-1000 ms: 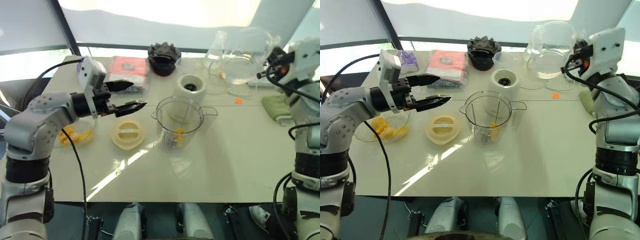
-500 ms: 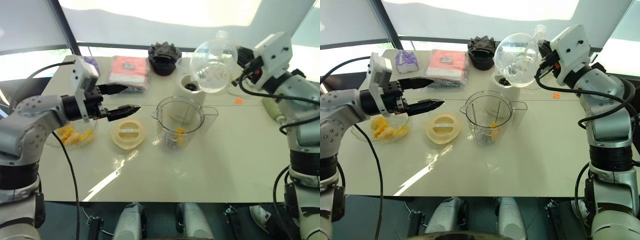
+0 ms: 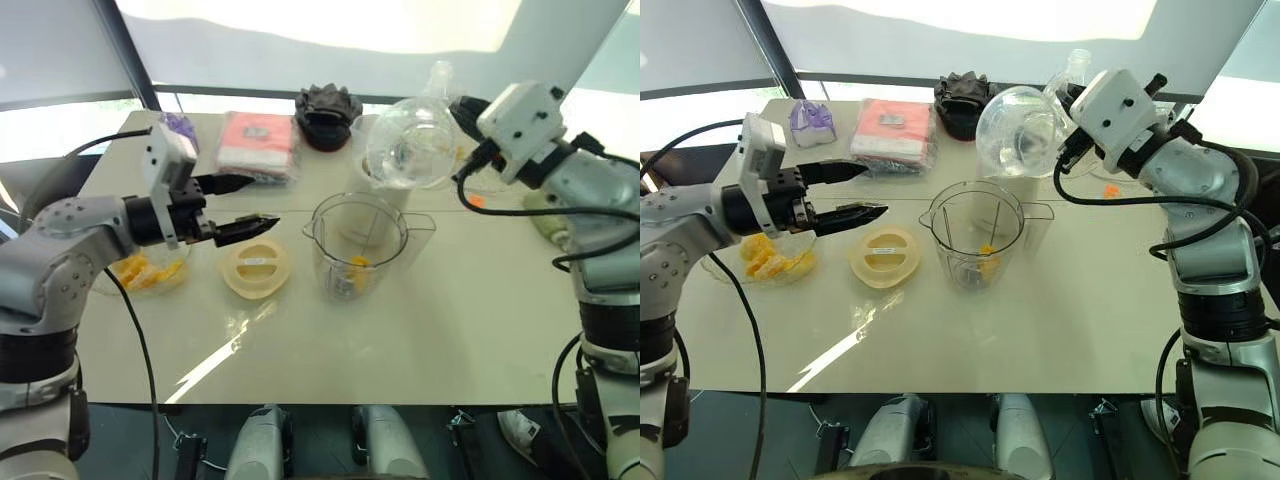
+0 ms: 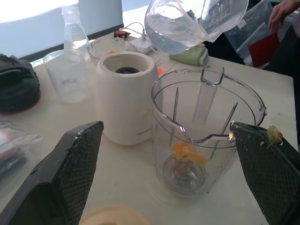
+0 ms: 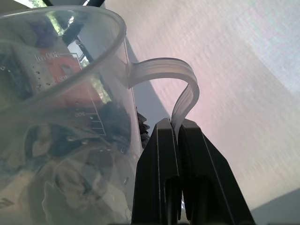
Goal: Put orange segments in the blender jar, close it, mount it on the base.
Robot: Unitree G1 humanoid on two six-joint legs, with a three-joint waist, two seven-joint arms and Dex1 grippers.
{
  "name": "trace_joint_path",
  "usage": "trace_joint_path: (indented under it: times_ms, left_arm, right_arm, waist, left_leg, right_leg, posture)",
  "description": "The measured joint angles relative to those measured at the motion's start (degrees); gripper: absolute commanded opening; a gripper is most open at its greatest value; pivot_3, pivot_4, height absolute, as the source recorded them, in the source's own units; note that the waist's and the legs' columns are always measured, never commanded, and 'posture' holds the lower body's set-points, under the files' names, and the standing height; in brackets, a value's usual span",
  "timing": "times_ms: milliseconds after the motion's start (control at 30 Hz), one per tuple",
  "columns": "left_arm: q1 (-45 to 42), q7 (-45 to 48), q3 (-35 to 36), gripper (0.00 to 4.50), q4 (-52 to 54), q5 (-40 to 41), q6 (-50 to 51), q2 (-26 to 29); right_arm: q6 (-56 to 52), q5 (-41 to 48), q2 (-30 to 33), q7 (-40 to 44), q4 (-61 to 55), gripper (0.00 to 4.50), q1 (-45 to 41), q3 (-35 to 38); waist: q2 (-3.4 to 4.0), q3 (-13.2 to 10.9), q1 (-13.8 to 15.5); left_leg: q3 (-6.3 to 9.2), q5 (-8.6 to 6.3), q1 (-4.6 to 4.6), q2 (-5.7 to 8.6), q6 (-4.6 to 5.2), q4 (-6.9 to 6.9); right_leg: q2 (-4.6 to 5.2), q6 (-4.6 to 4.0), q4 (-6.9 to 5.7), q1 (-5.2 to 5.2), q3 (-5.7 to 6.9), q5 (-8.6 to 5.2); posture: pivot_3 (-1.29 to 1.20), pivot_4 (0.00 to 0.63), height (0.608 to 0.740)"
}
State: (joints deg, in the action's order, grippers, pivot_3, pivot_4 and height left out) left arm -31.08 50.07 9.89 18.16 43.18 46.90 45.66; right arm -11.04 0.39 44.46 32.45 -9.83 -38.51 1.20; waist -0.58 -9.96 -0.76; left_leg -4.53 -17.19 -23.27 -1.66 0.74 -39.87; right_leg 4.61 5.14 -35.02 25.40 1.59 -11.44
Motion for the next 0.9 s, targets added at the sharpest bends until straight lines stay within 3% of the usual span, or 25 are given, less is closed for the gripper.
trace_joint_path:
  times_ms: [900]
  left_arm:
    - [-0.01,0.01,-0.27,4.50,-1.20,-1.43,-1.13,-0.20]
  right_arm:
    - [16.31,-13.29,1.33,0.65,4.21,0.02,-2.68,-2.71]
  waist:
    - [0.00,0.00,-0.01]
  left_leg:
    - [-0.02,0.02,0.00,0.00,-0.03,0.00]
  right_leg:
    - [0.00,0.00,0.00,0.00,0.01,0.00]
  posture:
    - [0.00,0.150,0.740]
